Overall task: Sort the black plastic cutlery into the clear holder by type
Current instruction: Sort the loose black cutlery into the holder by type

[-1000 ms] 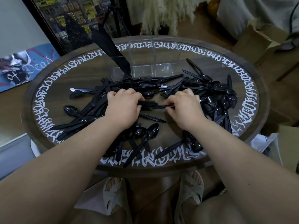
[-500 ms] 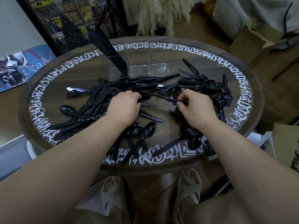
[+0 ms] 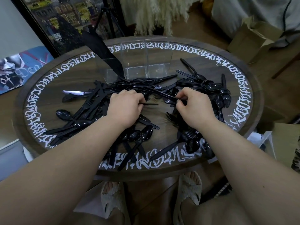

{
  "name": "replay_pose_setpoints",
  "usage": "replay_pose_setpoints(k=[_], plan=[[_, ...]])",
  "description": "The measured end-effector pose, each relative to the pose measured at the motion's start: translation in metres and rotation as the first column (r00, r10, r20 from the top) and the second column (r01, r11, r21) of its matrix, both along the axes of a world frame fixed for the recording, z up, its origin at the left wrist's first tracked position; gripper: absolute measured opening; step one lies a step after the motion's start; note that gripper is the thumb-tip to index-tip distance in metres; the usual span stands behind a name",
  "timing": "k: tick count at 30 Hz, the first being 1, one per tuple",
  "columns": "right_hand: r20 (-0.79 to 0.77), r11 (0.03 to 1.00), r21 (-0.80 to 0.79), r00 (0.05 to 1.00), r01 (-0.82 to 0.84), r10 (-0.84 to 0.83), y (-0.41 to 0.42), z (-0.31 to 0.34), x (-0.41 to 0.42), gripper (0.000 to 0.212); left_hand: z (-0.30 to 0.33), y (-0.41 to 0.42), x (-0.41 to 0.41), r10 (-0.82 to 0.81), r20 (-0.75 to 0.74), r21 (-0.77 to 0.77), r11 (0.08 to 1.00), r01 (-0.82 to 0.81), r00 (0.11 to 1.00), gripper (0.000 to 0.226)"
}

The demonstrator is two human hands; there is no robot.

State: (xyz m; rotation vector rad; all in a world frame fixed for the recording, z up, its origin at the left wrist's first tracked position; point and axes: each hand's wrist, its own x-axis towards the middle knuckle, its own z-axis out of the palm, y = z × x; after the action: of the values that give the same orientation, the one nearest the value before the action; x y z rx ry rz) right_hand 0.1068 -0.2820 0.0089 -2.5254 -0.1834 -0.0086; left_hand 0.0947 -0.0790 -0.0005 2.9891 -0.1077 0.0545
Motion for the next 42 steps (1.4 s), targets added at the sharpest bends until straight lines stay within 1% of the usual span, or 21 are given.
replay_pose_setpoints(k=[3, 6, 8, 10, 11, 13, 15, 17, 19, 23, 27, 30, 32, 35, 37, 40, 42], plan=[[0.018, 0.999, 0.029, 1.0, 0.012, -0.013, 0.002, 0.002, 0.0, 0.016, 0.014, -0.001, -0.002, -0.046, 0.099, -0.112, 0.992, 0.057, 0.994, 0.019], [0.022, 0.998, 0.06, 1.0, 0.013, -0.014, 0.005, 0.005, -0.001, 0.016, 0.034, 0.001, -0.004, 0.001, 0.188, -0.297, 0.953, 0.056, 0.982, 0.017], [0.024, 0.996, 0.085, 1.0, 0.013, -0.015, 0.006, 0.006, -0.003, 0.016, 0.048, 0.006, -0.006, 0.021, 0.222, -0.354, 0.933, 0.061, 0.975, 0.019], [0.035, 0.995, 0.101, 0.999, 0.011, -0.014, 0.007, 0.008, -0.005, 0.016, 0.059, 0.01, -0.008, 0.004, 0.198, -0.325, 0.944, 0.062, 0.98, 0.022], [0.037, 0.994, 0.107, 0.999, 0.008, -0.013, 0.008, 0.009, -0.006, 0.017, 0.062, 0.013, -0.009, -0.003, 0.155, -0.303, 0.952, 0.05, 0.988, 0.024], [0.031, 0.993, 0.117, 0.999, 0.003, -0.007, 0.009, 0.01, -0.009, 0.02, 0.062, 0.017, -0.011, 0.005, 0.015, -0.284, 0.959, 0.0, 1.0, 0.026], [0.026, 0.993, 0.115, 1.0, -0.001, -0.002, 0.01, 0.012, -0.012, 0.022, 0.053, 0.02, -0.016, -0.001, -0.117, -0.271, 0.962, -0.031, 0.993, 0.027], [0.03, 0.994, 0.112, 1.0, -0.002, -0.002, 0.011, 0.012, -0.014, 0.022, 0.041, 0.021, -0.021, -0.016, -0.18, -0.245, 0.969, -0.029, 0.984, 0.029], [0.029, 0.995, 0.101, 1.0, -0.004, 0.001, 0.011, 0.011, -0.015, 0.022, 0.029, 0.021, -0.022, 0.002, -0.168, -0.218, 0.975, -0.039, 0.986, 0.03], [0.011, 0.998, 0.056, 1.0, -0.024, 0.023, 0.014, 0.009, -0.013, 0.022, 0.008, 0.028, -0.012, 0.061, -0.051, -0.086, 0.994, -0.065, 0.997, 0.031], [0.001, 0.998, 0.051, 1.0, -0.031, 0.031, 0.018, 0.005, -0.008, 0.021, -0.001, 0.029, -0.006, 0.072, -0.056, 0.051, 0.996, -0.069, 0.996, 0.037], [-0.002, 0.999, 0.033, 0.999, -0.033, 0.034, 0.021, 0.002, -0.005, 0.021, -0.003, 0.025, -0.002, 0.095, -0.064, 0.121, 0.989, -0.087, 0.993, 0.039], [-0.003, 0.999, 0.026, 1.0, -0.03, 0.03, 0.022, 0.001, -0.003, 0.022, -0.004, 0.022, 0.0, 0.08, -0.077, 0.128, 0.989, -0.07, 0.994, 0.036], [-0.001, 0.999, 0.027, 1.0, -0.027, 0.027, 0.02, 0.0, -0.002, 0.023, -0.004, 0.017, 0.004, 0.063, -0.104, 0.082, 0.995, -0.054, 0.993, 0.029], [-0.003, 0.999, 0.026, 1.0, -0.02, 0.02, 0.019, 0.001, -0.002, 0.023, -0.003, 0.014, 0.006, 0.049, -0.128, 0.078, 0.996, -0.039, 0.991, 0.026], [-0.011, 1.0, 0.022, 1.0, -0.018, 0.018, 0.017, 0.001, -0.004, 0.022, -0.001, 0.011, 0.009, 0.028, -0.185, 0.091, 0.996, -0.011, 0.982, 0.03], [-0.019, 1.0, 0.02, 1.0, -0.017, 0.017, 0.015, 0.001, -0.004, 0.022, 0.001, 0.011, 0.01, 0.024, -0.208, 0.092, 0.996, -0.005, 0.978, 0.029]])
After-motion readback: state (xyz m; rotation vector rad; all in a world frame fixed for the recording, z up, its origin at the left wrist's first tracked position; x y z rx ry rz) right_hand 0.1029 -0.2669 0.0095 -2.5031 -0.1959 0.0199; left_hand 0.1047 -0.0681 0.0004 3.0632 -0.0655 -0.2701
